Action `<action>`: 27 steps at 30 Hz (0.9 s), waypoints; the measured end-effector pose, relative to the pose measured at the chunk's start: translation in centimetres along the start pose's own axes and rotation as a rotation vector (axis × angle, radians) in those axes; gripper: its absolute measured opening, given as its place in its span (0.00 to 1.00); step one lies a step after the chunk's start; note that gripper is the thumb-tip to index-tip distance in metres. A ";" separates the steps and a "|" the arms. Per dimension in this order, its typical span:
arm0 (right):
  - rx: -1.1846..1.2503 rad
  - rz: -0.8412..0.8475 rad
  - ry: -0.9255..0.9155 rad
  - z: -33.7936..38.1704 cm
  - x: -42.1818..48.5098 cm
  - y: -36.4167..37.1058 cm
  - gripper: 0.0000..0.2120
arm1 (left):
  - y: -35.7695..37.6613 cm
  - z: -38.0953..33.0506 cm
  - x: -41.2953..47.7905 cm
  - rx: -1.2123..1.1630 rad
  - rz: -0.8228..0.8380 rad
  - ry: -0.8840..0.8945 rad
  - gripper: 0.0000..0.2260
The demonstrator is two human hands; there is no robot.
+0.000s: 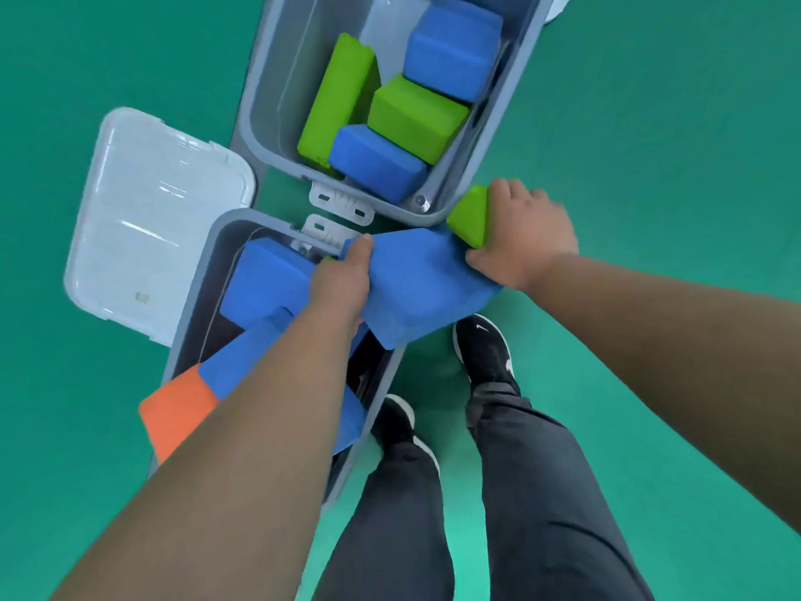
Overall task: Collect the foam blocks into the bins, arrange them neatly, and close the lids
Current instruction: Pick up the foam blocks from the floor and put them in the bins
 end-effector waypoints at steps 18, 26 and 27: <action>0.165 0.129 0.318 -2.6 1.1 1.1 0.33 | 0.6 -1.1 -1.2 0.200 0.031 0.233 0.37; 0.168 -0.072 0.328 -6.1 0.3 -9.7 0.33 | 1.1 -7.3 -7.4 0.156 0.061 0.454 0.32; 0.192 -0.115 0.324 -6.3 0.6 -11.4 0.33 | 0.8 -8.7 -7.8 0.119 0.041 0.472 0.30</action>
Point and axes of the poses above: each hand's wrist, its own x-axis towards the middle knuckle, its own y-axis out of the palm, z = x × y, the point moved 2 cm from there along x, towards the middle knuckle, and after that the axes turned 12 degrees about x, right-handed, at the moved point
